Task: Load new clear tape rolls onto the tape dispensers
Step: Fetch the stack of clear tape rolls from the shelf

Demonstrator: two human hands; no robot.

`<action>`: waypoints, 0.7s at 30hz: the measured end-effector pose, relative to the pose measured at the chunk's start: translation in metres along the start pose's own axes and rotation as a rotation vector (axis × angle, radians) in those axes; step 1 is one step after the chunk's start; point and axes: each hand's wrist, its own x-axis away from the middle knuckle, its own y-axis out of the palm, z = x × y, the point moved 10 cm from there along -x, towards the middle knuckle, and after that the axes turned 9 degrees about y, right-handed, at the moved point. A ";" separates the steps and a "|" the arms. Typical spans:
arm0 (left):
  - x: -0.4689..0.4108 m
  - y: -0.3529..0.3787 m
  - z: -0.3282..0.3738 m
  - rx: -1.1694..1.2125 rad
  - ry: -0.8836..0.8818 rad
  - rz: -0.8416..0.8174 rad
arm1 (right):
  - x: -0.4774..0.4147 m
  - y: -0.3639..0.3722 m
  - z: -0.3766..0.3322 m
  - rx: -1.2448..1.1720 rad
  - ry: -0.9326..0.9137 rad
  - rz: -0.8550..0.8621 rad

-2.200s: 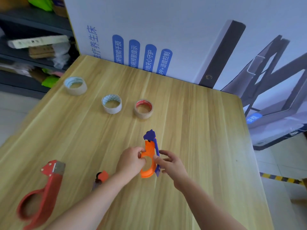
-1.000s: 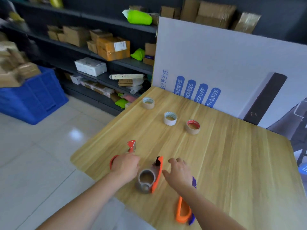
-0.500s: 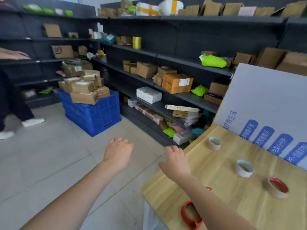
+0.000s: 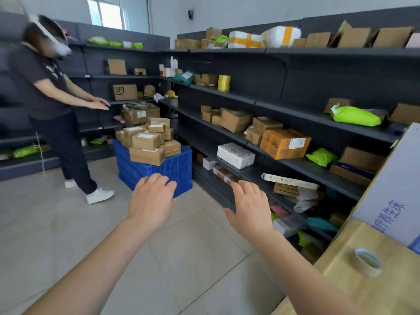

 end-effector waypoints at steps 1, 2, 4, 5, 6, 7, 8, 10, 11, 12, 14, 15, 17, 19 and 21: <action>-0.013 0.002 -0.010 -0.011 -0.007 0.019 | -0.017 0.001 -0.004 -0.001 -0.001 0.014; -0.026 0.004 -0.018 -0.015 -0.012 0.026 | -0.035 0.003 -0.006 -0.003 -0.001 0.024; -0.055 0.008 -0.031 -0.042 -0.014 0.033 | -0.069 0.007 -0.009 0.001 0.004 0.041; -0.068 0.009 -0.037 -0.051 -0.012 0.047 | -0.085 0.008 -0.011 0.001 0.004 0.053; -0.082 0.009 -0.043 -0.054 -0.014 0.057 | -0.101 0.009 -0.011 -0.003 0.006 0.059; -0.094 0.011 -0.049 -0.058 -0.014 0.065 | -0.116 0.009 -0.011 -0.013 0.012 0.070; -0.107 0.014 -0.055 -0.057 -0.010 0.071 | -0.132 0.008 -0.011 -0.021 0.018 0.080; -0.125 0.016 -0.063 -0.053 -0.007 0.075 | -0.155 0.006 -0.011 -0.040 0.021 0.092; -0.135 0.019 -0.068 -0.052 -0.005 0.069 | -0.167 0.007 -0.012 -0.045 0.019 0.091; -0.145 0.021 -0.072 -0.051 -0.003 0.069 | -0.179 0.008 -0.013 -0.045 0.019 0.090; -0.164 0.027 -0.081 -0.050 0.003 0.056 | -0.200 0.008 -0.015 -0.053 0.014 0.093; -0.173 0.030 -0.086 -0.050 0.005 0.053 | -0.209 0.009 -0.017 -0.058 0.015 0.101; -0.191 0.037 -0.096 -0.050 0.004 0.058 | -0.229 0.010 -0.020 -0.054 0.028 0.130; -0.207 0.045 -0.104 -0.049 0.006 0.057 | -0.245 0.012 -0.024 -0.021 0.050 0.139; -0.228 0.058 -0.116 -0.038 0.019 0.068 | -0.268 0.018 -0.031 -0.001 0.059 0.151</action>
